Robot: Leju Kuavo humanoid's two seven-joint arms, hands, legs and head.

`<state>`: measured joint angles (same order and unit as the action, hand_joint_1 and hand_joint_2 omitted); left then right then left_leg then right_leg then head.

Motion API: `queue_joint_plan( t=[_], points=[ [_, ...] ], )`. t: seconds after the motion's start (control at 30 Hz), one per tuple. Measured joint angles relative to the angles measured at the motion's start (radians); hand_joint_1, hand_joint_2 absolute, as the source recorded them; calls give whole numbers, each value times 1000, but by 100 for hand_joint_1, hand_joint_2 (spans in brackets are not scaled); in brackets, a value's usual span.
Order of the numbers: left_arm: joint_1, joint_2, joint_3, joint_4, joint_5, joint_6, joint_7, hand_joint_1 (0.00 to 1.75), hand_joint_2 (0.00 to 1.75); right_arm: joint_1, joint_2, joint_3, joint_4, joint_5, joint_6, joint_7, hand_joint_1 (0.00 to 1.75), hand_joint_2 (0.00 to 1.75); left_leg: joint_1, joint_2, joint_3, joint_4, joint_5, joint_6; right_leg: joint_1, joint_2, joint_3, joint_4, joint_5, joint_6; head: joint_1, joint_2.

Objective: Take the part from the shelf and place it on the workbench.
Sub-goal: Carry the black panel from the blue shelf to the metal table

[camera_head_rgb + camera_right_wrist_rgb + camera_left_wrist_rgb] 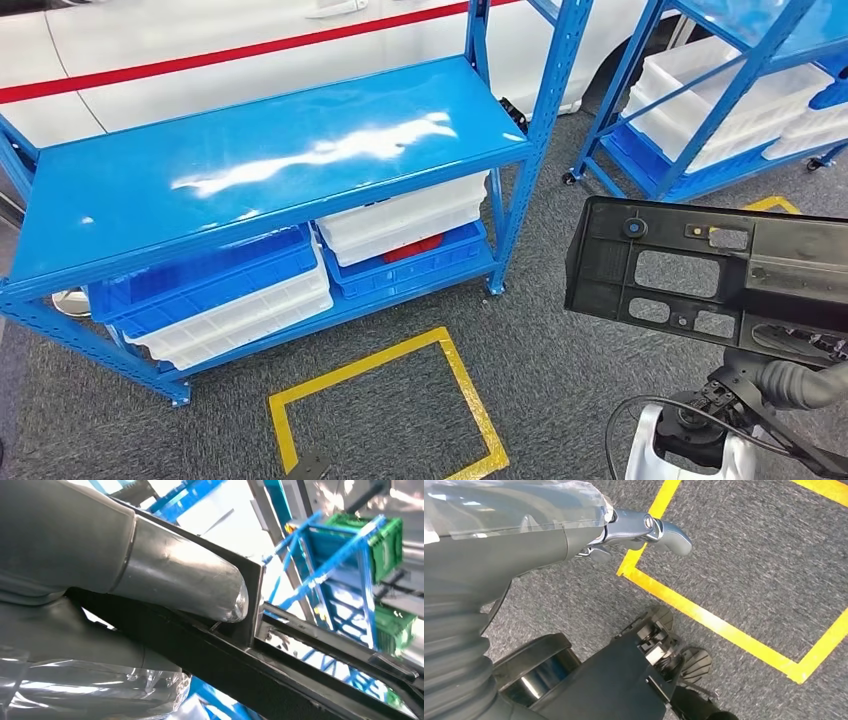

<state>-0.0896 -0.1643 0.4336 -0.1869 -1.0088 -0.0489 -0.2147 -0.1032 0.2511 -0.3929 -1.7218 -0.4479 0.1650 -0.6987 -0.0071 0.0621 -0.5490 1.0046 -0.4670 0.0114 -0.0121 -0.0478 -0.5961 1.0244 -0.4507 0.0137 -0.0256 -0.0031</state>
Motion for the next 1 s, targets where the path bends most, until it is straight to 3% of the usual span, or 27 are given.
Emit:
queue_joint_plan(
  t=[0.07, 0.13, 0.23, 0.27, 0.3, 0.33, 0.43, 0.5, 0.57, 0.63, 0.67, 0.73, 0.77, 0.8, 0.83, 0.9, 0.97, 1.0],
  points=[
    [-1, 0, 1, 0, 0, 0, -1, 0, 175, 7, 1, -4, 0, -4, 0, 0, 175, 0, 0, 7, 0, 1, -4, -11, -1, 17, -3, -2, 5, -11, 0, 0],
    [-2, 0, 2, 0, 0, 0, -1, 0, 175, 10, 3, -8, 0, -6, 0, 0, 175, 0, 4, -12, -13, 37, -34, -23, -4, 31, -4, -5, 10, -23, 0, 0],
    [0, 0, 5, 0, 1, -1, -1, 0, 175, 11, 5, -12, 0, -7, 0, 0, 175, 0, 9, -49, -93, 225, -133, -33, -3, 53, -8, -7, 14, -34, 0, 0],
    [1, 0, 6, 0, 1, -1, -1, 0, 175, 13, 6, -13, 0, -7, -1, 0, 175, 0, 10, -52, -119, 281, -152, -33, -2, 62, -9, -6, 14, -35, 0, 0],
    [2, 0, 6, 0, 1, -1, -1, 0, 175, 14, 6, -15, 0, -7, -1, 0, 175, 0, 10, -52, -129, 302, -150, -32, -1, 71, -10, -5, 15, -36, 0, 0],
    [2, 0, 6, 0, 1, -1, -1, 0, 175, 15, 6, -16, 0, -7, -1, 0, 175, 0, 10, -54, -119, 282, -129, -29, -1, 80, -10, -3, 15, -36, 0, 0],
    [0, 0, 7, 0, 0, -1, -1, 0, 175, 16, 6, -20, 0, -13, -2, 0, 175, 0, 9, -89, -27, 80, -29, -12, 1, 108, -10, 0, 16, -32, 0, 0],
    [-2, 1, 7, 0, -1, -2, 0, 0, 175, 18, 6, -24, 0, -22, -4, 0, 175, 0, 7, -110, 4, 11, -12, -3, -1, 123, -16, 1, 20, -22, 0, 0],
    [-3, 1, 7, 0, -1, -2, 2, 0, 175, 23, 6, -33, 0, -31, -7, 0, 175, 0, 6, -103, 7, 3, -8, 3, -3, 134, -20, -3, 26, -8, 0, 0],
    [-4, 0, 8, 0, -1, -2, 2, 0, 175, 29, 6, -46, 2, -39, -12, 0, 175, 0, 10, -88, 11, -13, 4, 15, -1, 111, -30, 15, 11, 2, 0, 0],
    [-4, -1, 9, 0, -1, -2, 2, 0, 175, 31, 6, -52, 3, -42, -14, 0, 175, 0, 13, -79, 12, -20, 9, 21, 0, 91, -46, 50, -13, 5, 0, 0],
    [-2, -2, 12, 0, 0, -2, 1, 0, 175, 36, 6, -63, 9, -49, -16, 0, 175, 0, 11, -62, 11, -23, 12, 25, -3, 62, -104, 174, -79, 12, 0, 0],
    [-1, -2, 14, 0, -1, -2, 1, 0, 175, 40, 6, -68, 12, -52, -16, 0, 175, 0, 11, -53, 9, -22, 11, 25, -6, 58, -132, 234, -101, 15, 0, 0],
    [0, -2, 15, 0, -1, -2, 1, 0, 175, 46, 6, -73, 16, -55, -16, 0, 175, 0, 10, -44, 8, -21, 11, 24, -8, 56, -145, 265, -105, 19, 0, 0],
    [1, -2, 16, 0, -1, -2, 1, 0, 175, 50, 6, -78, 19, -57, -15, 0, 175, 0, 11, -36, 8, -19, 10, 23, -11, 53, -139, 257, -92, 21, 0, 0],
    [0, -2, 17, 0, -2, -2, -1, 0, 175, 56, 7, -83, 22, -54, -9, 0, 175, 0, 10, -22, 8, -12, 4, 17, -14, 34, -73, 138, -32, 23, 0, 0],
    [-1, -2, 20, 0, -4, 0, -4, 0, 175, 58, 8, -82, 25, -42, 3, 3, 175, 0, 6, -10, 6, -4, -3, 6, -10, 14, -14, 27, 2, 15, 0, 0],
    [-1, -2, 21, 0, -4, 1, -6, 0, 175, 58, 9, -79, 28, -33, 10, 6, 175, 0, 4, -5, 6, -1, -6, 1, -7, 12, -3, 5, 5, 8, 0, 0]
  ],
)
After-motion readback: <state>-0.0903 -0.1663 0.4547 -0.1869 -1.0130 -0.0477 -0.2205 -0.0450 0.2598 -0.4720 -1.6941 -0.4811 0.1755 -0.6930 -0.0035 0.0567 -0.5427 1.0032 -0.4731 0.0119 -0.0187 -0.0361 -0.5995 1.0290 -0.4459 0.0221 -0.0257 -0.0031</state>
